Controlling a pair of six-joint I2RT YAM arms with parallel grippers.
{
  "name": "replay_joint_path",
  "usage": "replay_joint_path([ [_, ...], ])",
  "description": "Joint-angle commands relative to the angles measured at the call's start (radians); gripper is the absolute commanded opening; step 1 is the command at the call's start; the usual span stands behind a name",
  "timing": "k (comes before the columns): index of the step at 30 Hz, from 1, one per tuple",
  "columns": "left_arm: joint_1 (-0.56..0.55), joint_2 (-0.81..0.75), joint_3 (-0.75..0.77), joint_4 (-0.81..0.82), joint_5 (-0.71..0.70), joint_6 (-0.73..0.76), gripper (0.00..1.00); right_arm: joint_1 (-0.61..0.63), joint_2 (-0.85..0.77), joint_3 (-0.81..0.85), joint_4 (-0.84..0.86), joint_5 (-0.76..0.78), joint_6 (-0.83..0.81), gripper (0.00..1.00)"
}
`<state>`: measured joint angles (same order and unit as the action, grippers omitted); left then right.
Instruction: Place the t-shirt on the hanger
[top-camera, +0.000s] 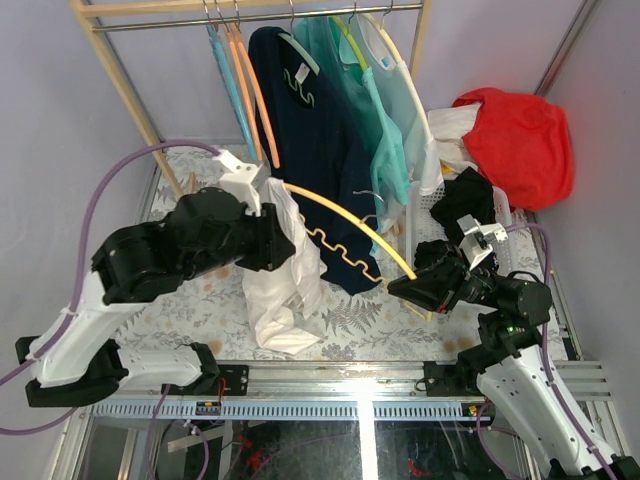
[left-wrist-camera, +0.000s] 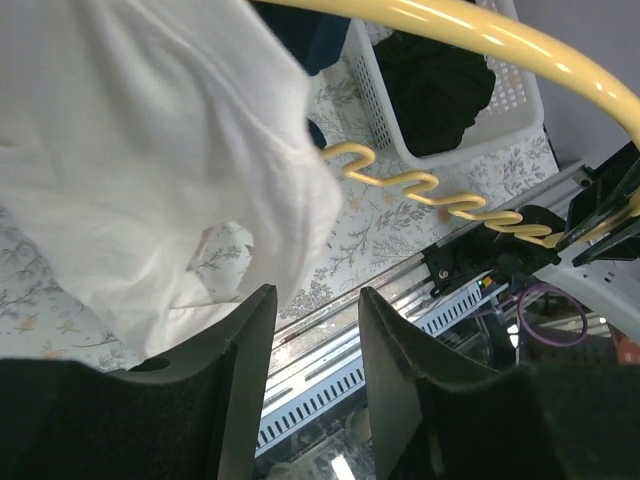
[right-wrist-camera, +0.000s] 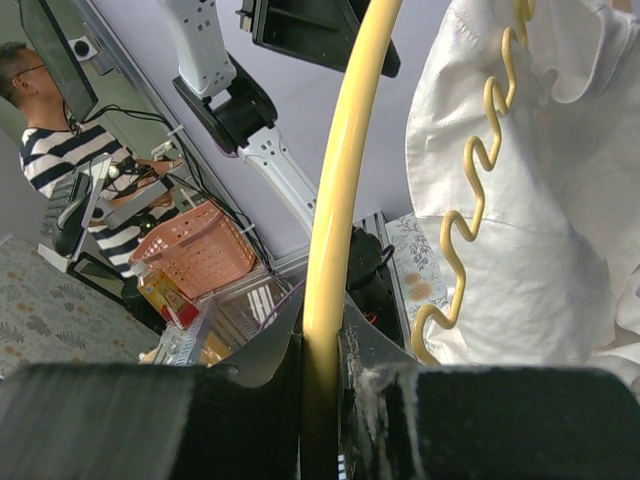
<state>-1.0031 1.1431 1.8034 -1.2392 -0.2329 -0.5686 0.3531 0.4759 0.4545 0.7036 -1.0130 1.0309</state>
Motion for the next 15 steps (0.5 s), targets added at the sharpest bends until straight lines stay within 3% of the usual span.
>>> replay_joint_path([
  [1, -0.027, 0.027, -0.053, 0.163, 0.031, -0.010, 0.39, -0.006, 0.006, 0.056, 0.073, 0.042, -0.027, 0.00],
  [5, -0.091, 0.085, -0.046, 0.160, -0.072, -0.021, 0.41, -0.006, 0.013, 0.062, 0.086, 0.041, -0.018, 0.00],
  [11, -0.229, 0.209, 0.100, -0.035, -0.324, -0.081, 0.41, -0.006, 0.007, 0.081, 0.080, 0.032, -0.011, 0.00],
  [15, -0.293, 0.277, 0.185, -0.143, -0.410, -0.138, 0.41, -0.005, 0.003, 0.086, 0.077, 0.029, -0.010, 0.00],
])
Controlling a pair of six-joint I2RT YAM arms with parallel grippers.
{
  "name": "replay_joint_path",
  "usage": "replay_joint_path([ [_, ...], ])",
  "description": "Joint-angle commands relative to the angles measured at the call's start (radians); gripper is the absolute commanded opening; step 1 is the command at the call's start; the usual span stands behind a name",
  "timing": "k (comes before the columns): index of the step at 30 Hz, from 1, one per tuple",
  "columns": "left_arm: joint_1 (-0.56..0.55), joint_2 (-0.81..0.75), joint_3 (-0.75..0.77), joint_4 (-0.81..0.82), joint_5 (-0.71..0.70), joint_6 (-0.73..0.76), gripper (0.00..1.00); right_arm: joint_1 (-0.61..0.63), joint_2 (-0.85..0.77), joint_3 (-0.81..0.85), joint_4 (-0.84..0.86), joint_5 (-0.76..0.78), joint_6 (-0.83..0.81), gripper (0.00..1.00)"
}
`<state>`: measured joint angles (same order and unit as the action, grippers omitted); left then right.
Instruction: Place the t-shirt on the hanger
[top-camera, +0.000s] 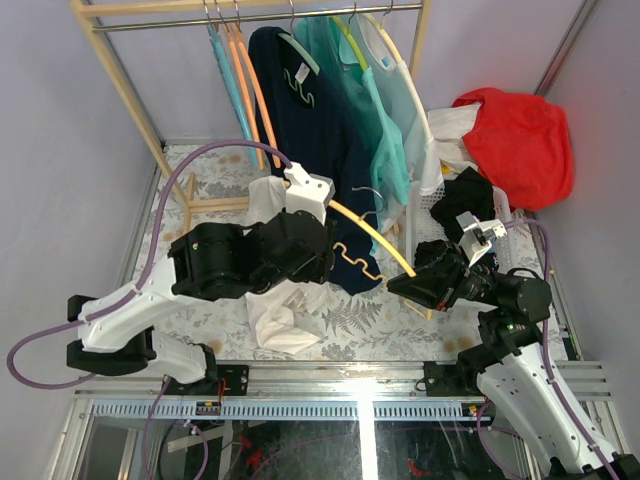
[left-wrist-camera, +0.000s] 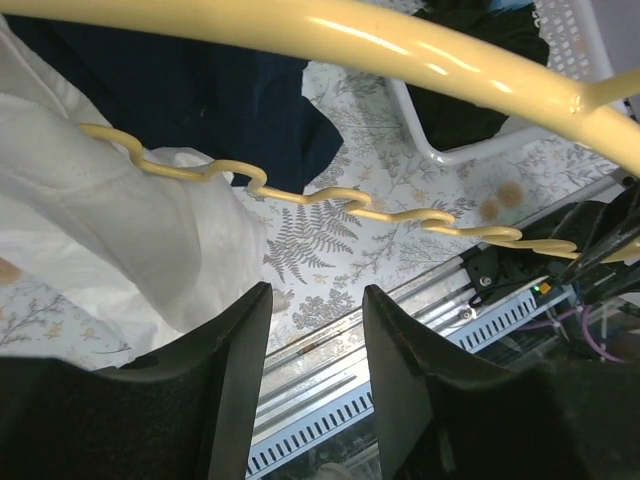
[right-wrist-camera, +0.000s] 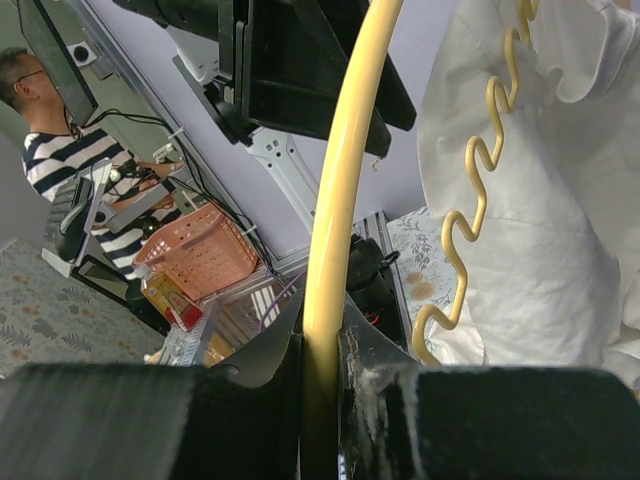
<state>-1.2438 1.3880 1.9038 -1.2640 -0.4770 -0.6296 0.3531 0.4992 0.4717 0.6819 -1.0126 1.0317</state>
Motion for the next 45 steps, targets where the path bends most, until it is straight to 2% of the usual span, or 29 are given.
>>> replay_joint_path([
  [1, -0.073, 0.042, 0.104, -0.138, -0.183, -0.090, 0.41, -0.005, -0.021, 0.070, 0.096, 0.027, -0.013, 0.00],
  [7, -0.166, 0.028, 0.151, -0.188, -0.231, -0.153, 0.41, -0.006, -0.023, 0.070, 0.094, 0.023, -0.013, 0.00],
  [10, -0.181, -0.041, 0.104, -0.091, -0.179, -0.123, 0.41, -0.005, -0.019, 0.069, 0.094, 0.020, -0.013, 0.00],
  [12, -0.181, -0.084, 0.072, -0.096, -0.229, -0.137, 0.42, -0.005, -0.018, 0.067, 0.101, 0.022, -0.011, 0.00],
  [15, -0.180, -0.103, 0.055, -0.185, -0.316, -0.203, 0.43, -0.006, -0.016, 0.069, 0.104, 0.025, -0.006, 0.00],
  [22, -0.178, -0.150, -0.064, -0.110, -0.378, -0.195, 0.63, -0.006, 0.008, 0.086, 0.130, 0.030, 0.016, 0.00],
  [27, -0.150, -0.153, -0.132, -0.009, -0.336, -0.134, 0.70, -0.005, 0.019, 0.108, 0.130, 0.038, 0.025, 0.00],
  [35, -0.066, -0.153, -0.184, 0.005, -0.392, -0.105, 0.70, -0.006, 0.032, 0.120, 0.203, 0.037, 0.088, 0.00],
  [42, -0.010, -0.126, -0.185, 0.104, -0.426, 0.008, 0.69, -0.005, 0.014, 0.125, 0.203, 0.032, 0.116, 0.00],
  [43, -0.003, -0.123, -0.179, 0.120, -0.424, 0.023, 0.66, -0.005, 0.011, 0.127, 0.201, 0.033, 0.117, 0.00],
  [45, 0.004, -0.119, -0.161, 0.151, -0.401, 0.060, 0.52, -0.006, 0.007, 0.132, 0.196, 0.033, 0.117, 0.00],
])
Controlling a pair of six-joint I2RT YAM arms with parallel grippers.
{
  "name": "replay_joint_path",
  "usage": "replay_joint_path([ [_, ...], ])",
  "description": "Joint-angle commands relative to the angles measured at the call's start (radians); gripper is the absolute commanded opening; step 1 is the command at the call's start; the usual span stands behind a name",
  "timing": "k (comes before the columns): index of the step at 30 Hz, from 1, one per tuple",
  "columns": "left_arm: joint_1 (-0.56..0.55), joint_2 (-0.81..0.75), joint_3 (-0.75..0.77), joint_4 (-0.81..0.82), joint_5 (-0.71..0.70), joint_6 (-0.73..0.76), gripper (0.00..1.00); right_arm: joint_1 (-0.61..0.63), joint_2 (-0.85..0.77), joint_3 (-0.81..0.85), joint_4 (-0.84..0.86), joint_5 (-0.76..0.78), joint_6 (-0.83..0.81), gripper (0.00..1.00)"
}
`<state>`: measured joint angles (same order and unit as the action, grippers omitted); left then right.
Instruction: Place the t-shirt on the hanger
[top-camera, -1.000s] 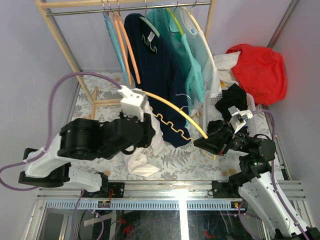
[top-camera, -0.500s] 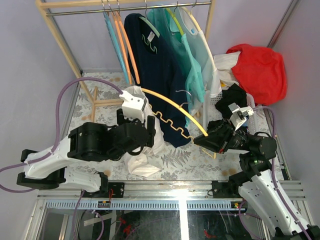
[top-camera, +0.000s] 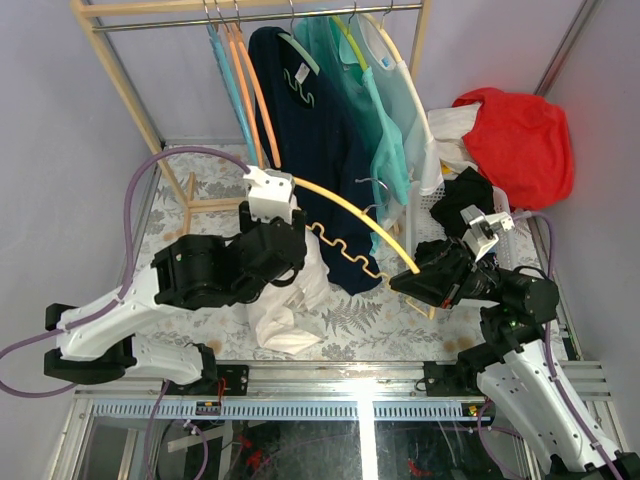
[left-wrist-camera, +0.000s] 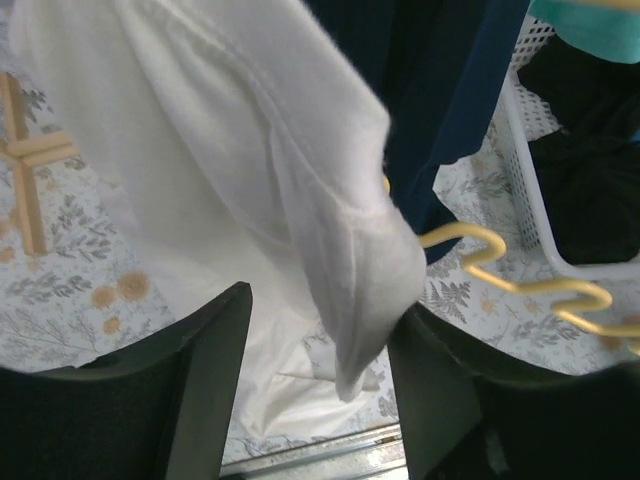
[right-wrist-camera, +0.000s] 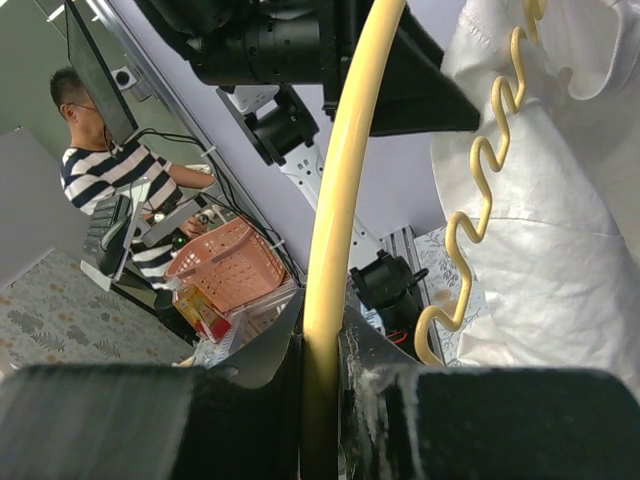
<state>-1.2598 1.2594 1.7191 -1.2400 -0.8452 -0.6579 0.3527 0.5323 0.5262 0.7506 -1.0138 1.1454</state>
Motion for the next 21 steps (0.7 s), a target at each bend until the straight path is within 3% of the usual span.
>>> replay_joint_path([
  [1, 0.020, 0.008, 0.033, 0.142, -0.014, 0.102, 0.45, -0.006, -0.028, 0.081, 0.127, 0.036, 0.006, 0.00],
  [4, 0.020, -0.006, 0.057, 0.203, 0.077, 0.141, 0.20, -0.006, -0.027, 0.086, 0.136, 0.044, 0.011, 0.00],
  [6, 0.019, -0.013, 0.081, 0.219, 0.130, 0.149, 0.11, -0.005, -0.021, 0.091, 0.156, 0.050, 0.023, 0.00],
  [15, 0.020, -0.017, 0.238, 0.258, 0.287, 0.215, 0.06, -0.005, -0.009, 0.134, 0.167, 0.075, 0.029, 0.00],
  [21, 0.020, -0.010, 0.289, 0.308, 0.441, 0.244, 0.04, -0.005, -0.006, 0.143, 0.068, 0.101, -0.025, 0.00],
])
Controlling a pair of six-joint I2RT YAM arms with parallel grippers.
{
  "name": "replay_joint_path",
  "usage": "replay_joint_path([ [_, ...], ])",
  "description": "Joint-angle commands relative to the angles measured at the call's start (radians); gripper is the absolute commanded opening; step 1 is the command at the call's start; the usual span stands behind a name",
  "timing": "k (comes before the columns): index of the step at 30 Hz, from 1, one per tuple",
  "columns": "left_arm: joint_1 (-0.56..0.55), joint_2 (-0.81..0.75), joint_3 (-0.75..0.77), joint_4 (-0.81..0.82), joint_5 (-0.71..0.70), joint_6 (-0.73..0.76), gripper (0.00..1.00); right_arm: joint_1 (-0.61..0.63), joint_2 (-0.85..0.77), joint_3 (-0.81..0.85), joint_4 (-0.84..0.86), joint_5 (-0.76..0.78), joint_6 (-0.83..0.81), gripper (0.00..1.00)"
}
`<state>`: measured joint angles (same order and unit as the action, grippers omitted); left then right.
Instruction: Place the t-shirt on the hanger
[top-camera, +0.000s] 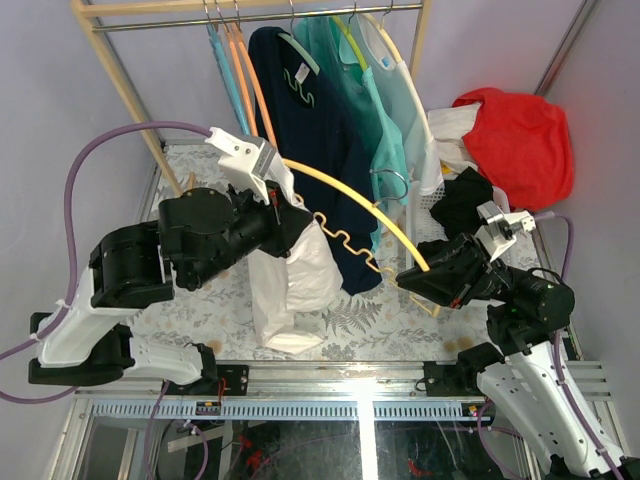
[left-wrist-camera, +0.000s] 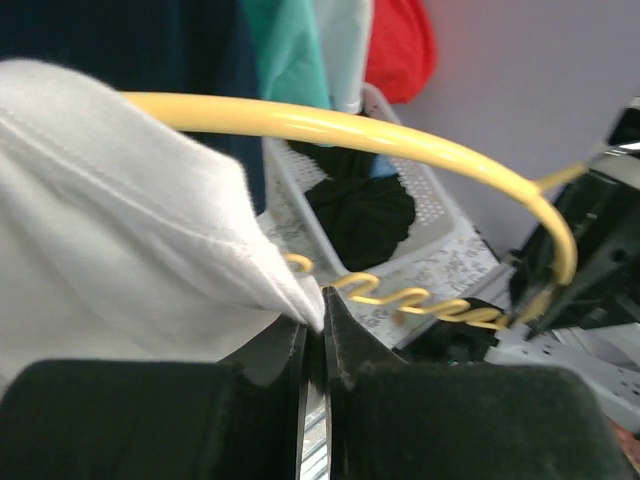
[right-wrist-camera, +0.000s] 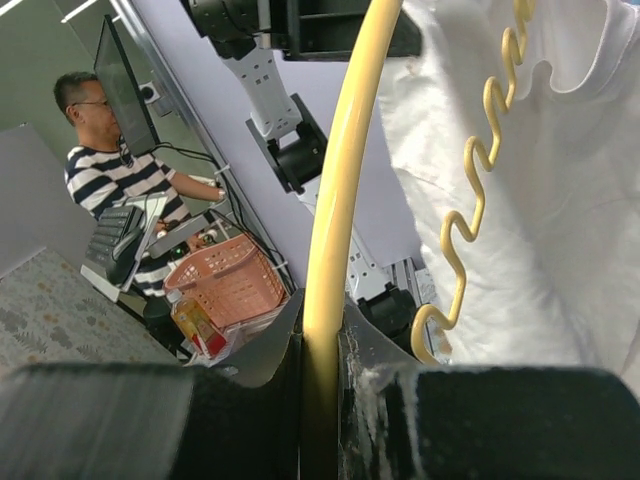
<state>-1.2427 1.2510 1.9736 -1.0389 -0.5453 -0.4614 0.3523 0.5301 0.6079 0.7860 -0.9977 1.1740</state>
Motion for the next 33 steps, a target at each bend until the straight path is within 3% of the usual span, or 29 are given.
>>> replay_joint_path([
  [1, 0.002, 0.001, 0.037, 0.125, 0.182, 0.050, 0.04, -0.005, -0.001, 0.060, 0.025, 0.092, -0.058, 0.00],
  [7, -0.017, 0.076, 0.107, 0.178, 0.383, 0.037, 0.04, -0.005, 0.006, 0.090, -0.164, 0.116, -0.153, 0.00],
  [17, -0.118, 0.203, 0.244, 0.179, 0.404, 0.038, 0.04, -0.004, 0.025, 0.137, -0.516, 0.115, -0.318, 0.00],
  [25, -0.136, 0.277, 0.340, 0.177, 0.428, 0.046, 0.04, -0.004, 0.034, 0.151, -0.725, 0.108, -0.401, 0.00],
  [33, -0.138, 0.346, 0.404, 0.199, 0.410, 0.078, 0.06, -0.004, -0.039, 0.334, -1.007, 0.278, -0.578, 0.00],
])
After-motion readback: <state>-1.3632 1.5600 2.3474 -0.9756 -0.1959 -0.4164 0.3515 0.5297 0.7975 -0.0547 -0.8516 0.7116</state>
